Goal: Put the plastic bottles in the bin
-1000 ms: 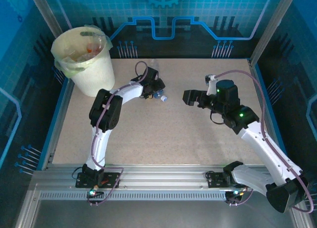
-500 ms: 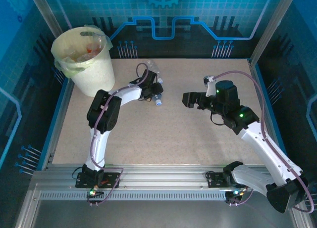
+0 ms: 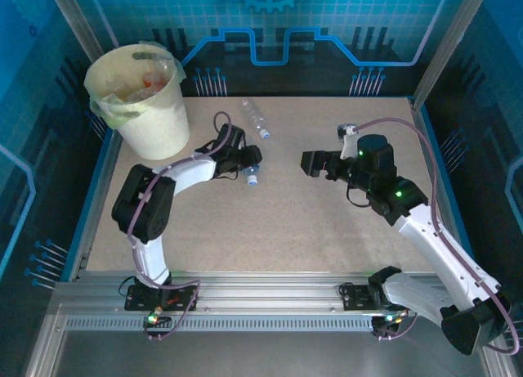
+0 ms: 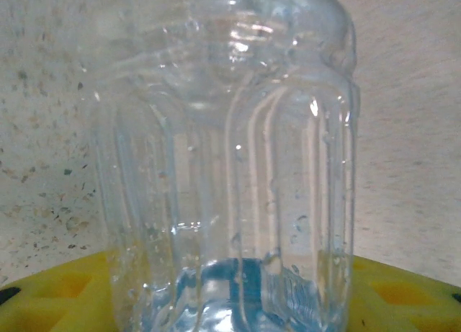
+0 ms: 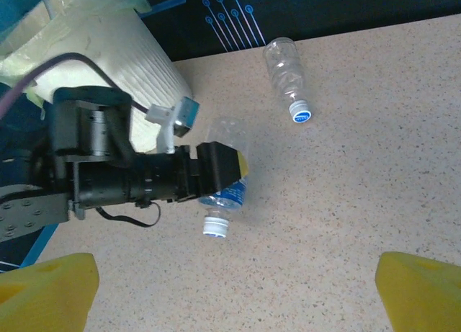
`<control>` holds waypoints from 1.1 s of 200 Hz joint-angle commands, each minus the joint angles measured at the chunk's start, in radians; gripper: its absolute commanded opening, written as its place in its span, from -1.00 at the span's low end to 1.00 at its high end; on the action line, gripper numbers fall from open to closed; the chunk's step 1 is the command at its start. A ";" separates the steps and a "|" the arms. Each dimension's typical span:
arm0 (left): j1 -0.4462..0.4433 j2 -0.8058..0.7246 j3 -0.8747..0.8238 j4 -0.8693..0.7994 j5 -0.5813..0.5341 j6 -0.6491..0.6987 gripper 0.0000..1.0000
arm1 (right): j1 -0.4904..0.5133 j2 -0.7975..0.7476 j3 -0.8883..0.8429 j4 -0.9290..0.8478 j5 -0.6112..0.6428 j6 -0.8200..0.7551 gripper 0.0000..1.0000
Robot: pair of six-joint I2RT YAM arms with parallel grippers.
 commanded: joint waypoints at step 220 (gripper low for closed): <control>0.349 -0.697 0.141 -0.185 -0.211 0.349 -0.09 | 0.114 0.103 0.049 0.204 -0.060 -0.006 0.99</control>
